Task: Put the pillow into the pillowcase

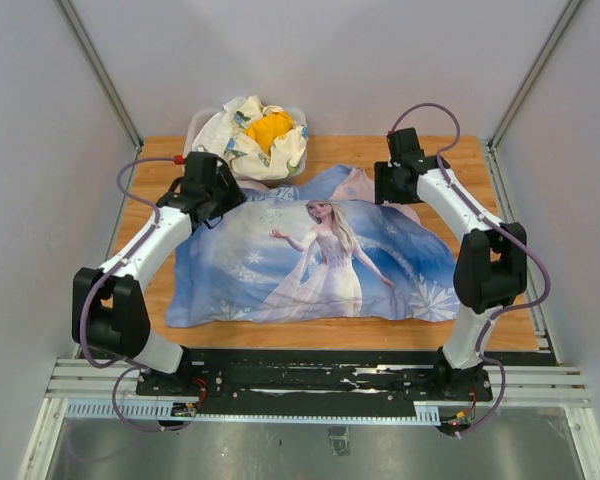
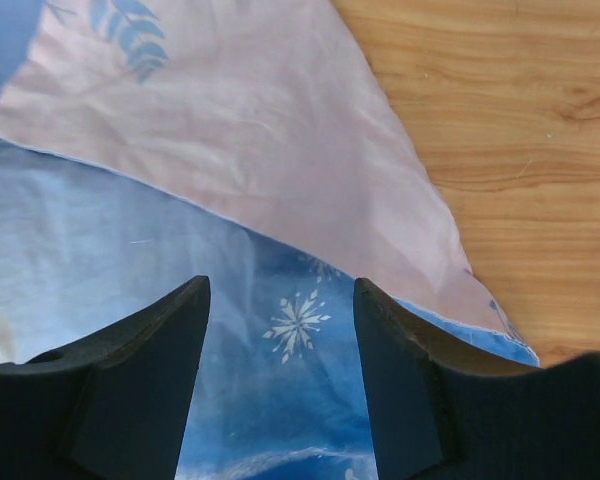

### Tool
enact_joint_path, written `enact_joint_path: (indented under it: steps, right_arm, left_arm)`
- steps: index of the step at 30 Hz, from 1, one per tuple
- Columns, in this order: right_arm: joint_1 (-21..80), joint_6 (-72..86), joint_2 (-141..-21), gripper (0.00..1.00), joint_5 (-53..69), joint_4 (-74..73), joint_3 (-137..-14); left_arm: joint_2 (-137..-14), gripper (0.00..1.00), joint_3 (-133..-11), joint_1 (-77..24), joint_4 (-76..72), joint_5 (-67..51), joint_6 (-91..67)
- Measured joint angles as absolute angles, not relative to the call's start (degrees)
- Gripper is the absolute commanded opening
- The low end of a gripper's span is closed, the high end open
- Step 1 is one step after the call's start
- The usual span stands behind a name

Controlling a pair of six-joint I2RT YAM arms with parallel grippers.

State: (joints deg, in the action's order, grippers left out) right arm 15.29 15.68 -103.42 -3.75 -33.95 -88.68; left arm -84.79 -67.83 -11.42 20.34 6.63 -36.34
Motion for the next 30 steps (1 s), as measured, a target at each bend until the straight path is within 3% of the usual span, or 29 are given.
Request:
enact_joint_path:
  steps: [6,14,30]
  right_arm:
    - [16.0,13.1,-111.3,0.60,-8.4,-38.0,-96.1]
    - [17.5,10.8,-121.3,0.62,-12.0,-40.9,-106.6]
    - [19.1,10.0,-111.1,0.63,-10.9,-40.9,-96.1]
  left_arm:
    - [-84.8,0.63,-62.5,-17.5,19.8,4.4,-37.9]
    - [-85.1,0.63,-61.9,-18.2,17.8,3.8,-38.8]
    - [-86.3,0.63,-61.2,-18.2,16.8,3.8,-38.9]
